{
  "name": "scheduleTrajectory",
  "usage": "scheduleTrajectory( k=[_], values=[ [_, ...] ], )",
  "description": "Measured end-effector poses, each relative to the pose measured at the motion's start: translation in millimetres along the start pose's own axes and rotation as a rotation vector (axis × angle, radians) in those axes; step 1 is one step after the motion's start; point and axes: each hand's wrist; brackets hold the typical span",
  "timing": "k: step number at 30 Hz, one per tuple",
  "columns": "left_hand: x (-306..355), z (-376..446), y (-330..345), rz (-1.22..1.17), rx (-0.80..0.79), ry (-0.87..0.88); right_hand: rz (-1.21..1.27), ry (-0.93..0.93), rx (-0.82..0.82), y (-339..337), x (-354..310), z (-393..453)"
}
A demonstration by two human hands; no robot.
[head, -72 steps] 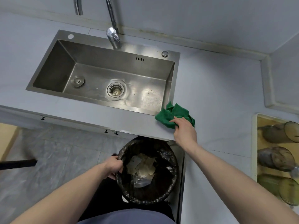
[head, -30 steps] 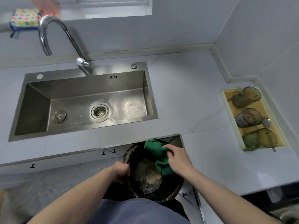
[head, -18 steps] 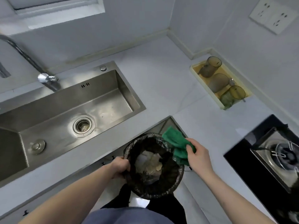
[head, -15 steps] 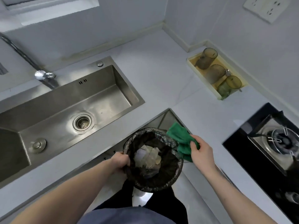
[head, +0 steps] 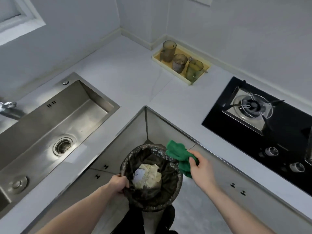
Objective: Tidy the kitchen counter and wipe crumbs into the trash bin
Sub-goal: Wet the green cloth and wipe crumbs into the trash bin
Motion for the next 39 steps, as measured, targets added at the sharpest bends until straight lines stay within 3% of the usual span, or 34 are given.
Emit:
scheduleTrajectory(
  k=[10,22,27,32,39],
  values=[
    [-3,-2,57,-0.023,-0.018,0.021,0.076,-0.018,0.068,-42,26,-2],
    [18,21,37,0.001,-0.057,0.006,0.084,-0.207,0.350,-69,-36,65],
    [18,88,37,-0.015,-0.055,-0.036,-0.074,-0.296,0.377,-54,-51,137],
    [0,179,66,0.030,-0.021,-0.125,-0.351,-0.209,0.147,12,-20,197],
    [-35,315,112,0.019,-0.054,-0.202,-0.555,-0.400,0.308,56,30,217]
  ],
)
Point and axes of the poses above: each hand's wrist, its own z-axis towards the middle knuckle, its own y-axis out of the palm, x = y × z, and after that the axes turned 4 degrees about -x, right-handed
